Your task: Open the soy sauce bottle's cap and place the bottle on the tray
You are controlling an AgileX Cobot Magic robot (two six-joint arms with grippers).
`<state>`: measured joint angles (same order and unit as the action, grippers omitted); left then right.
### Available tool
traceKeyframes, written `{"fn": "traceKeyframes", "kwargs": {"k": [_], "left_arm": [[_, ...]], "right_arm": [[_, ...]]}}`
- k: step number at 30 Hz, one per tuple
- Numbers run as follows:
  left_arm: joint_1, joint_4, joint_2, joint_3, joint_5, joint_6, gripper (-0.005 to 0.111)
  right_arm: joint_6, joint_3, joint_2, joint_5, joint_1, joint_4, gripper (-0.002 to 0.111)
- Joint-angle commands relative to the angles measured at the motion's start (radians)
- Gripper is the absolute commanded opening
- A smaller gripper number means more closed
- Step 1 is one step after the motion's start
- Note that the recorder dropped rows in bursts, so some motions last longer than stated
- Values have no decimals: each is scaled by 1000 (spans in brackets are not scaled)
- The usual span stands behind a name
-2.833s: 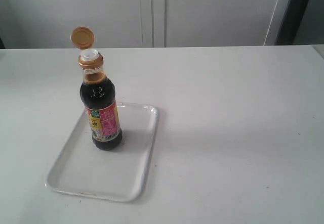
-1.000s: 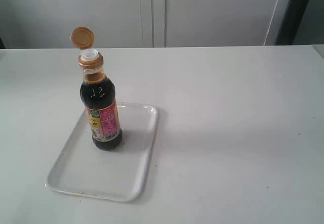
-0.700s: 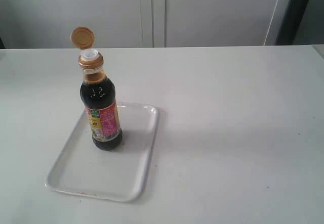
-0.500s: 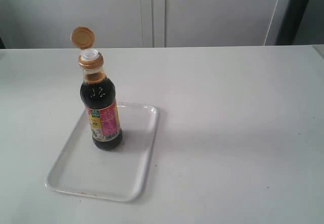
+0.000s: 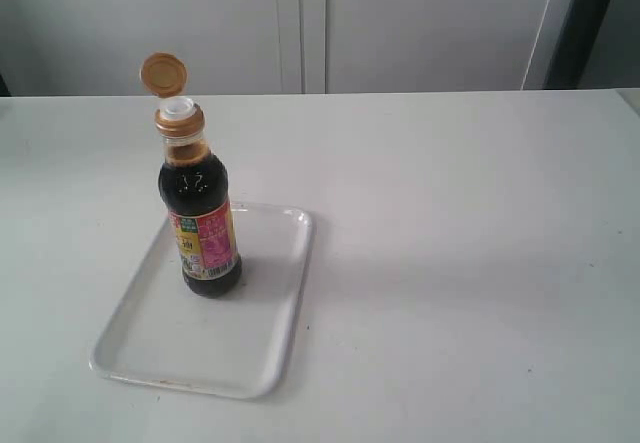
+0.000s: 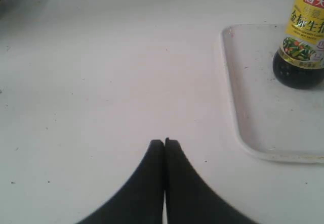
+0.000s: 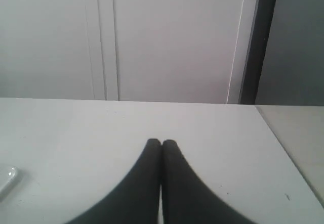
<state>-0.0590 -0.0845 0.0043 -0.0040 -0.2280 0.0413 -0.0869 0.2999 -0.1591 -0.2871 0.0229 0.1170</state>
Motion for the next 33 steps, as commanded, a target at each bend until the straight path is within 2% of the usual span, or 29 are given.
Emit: {"fn": "traceKeyframes", "kwargs": {"k": [1,14,33], "left_arm": [[0,-11,-4,4,-3,3,0],[0,-11,-4,4,-3,3,0],[0,-11,-4,4,-3,3,0]], "right_arm": [[39,-82,49,-6,-4,-43,0],[41,-296,159,-4,-4,-91,0],[57,-300,159,-55,-4,-117,0]]}}
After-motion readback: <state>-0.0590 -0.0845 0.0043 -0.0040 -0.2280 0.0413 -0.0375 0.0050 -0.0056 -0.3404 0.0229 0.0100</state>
